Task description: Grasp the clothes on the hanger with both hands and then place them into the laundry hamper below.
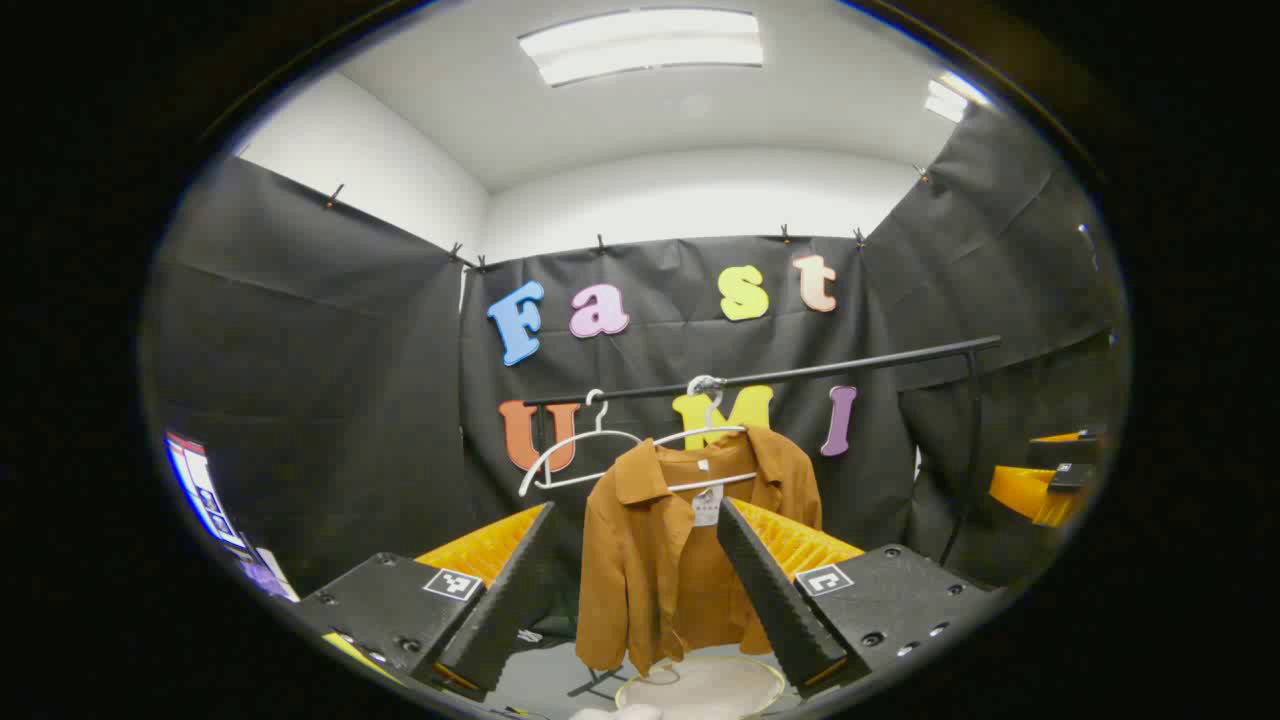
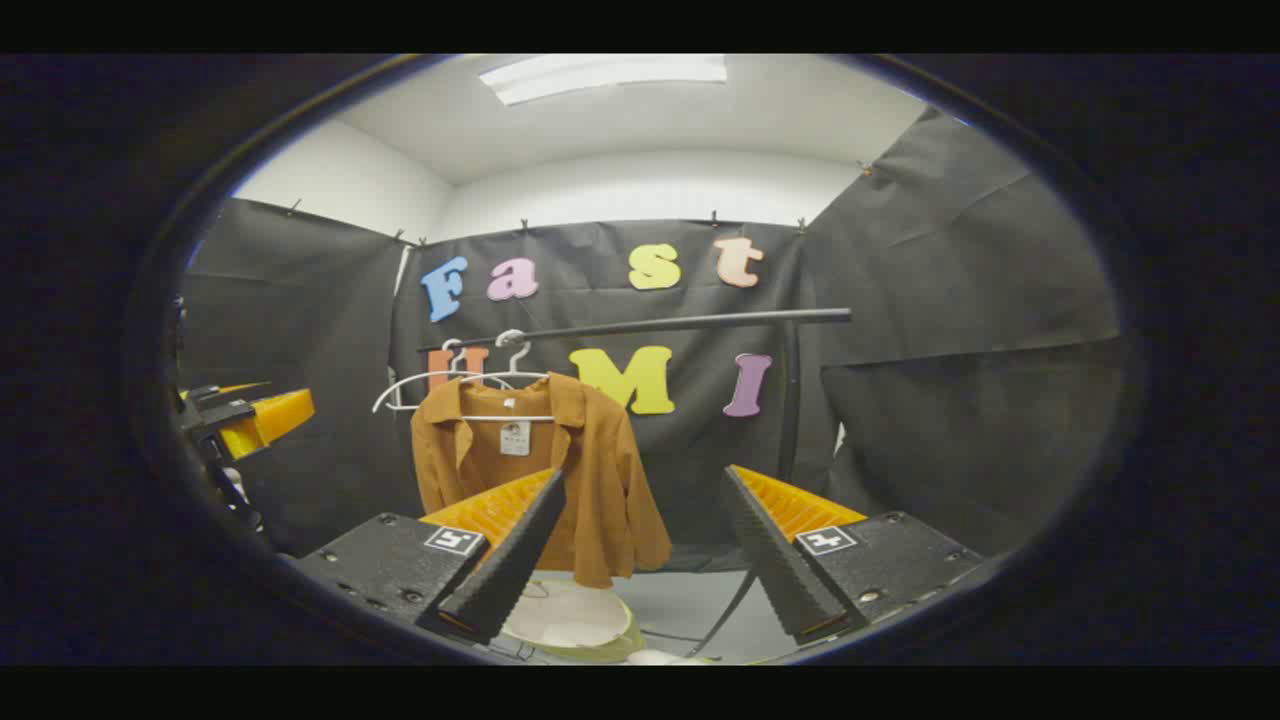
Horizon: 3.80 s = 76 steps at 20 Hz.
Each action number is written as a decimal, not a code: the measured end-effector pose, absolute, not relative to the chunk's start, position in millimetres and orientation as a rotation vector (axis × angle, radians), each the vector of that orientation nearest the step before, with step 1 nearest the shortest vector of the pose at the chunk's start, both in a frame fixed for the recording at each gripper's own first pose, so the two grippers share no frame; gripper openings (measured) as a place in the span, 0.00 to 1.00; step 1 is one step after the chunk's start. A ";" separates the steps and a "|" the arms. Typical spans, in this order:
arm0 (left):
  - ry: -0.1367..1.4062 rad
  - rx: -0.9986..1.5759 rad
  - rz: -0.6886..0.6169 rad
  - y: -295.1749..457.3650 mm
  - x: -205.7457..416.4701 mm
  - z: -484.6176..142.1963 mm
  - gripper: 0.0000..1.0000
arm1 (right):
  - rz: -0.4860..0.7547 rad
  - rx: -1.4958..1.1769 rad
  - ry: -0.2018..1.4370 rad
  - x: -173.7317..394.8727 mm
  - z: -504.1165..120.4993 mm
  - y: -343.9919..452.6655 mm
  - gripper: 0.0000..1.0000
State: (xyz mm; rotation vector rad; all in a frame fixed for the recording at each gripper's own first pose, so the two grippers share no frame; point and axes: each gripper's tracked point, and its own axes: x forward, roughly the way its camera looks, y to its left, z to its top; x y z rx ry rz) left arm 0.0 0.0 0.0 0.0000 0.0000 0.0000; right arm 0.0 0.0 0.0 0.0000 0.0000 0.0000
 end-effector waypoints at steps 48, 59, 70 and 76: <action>0.101 0.008 0.111 -23.8 248.7 -119.6 0.98 | 0.269 0.026 0.178 340.9 -77.6 106.7 0.99; 0.147 0.033 0.229 16.5 297.5 -154.5 0.78 | 0.294 0.062 0.224 414.6 -99.8 126.8 0.91; 0.186 -0.021 0.180 32.1 303.9 -161.5 0.00 | 0.680 0.219 0.273 413.4 -99.9 123.8 0.05; 0.214 -0.086 0.158 39.9 285.3 -147.2 0.00 | 0.989 0.499 0.293 381.1 -68.1 126.4 0.04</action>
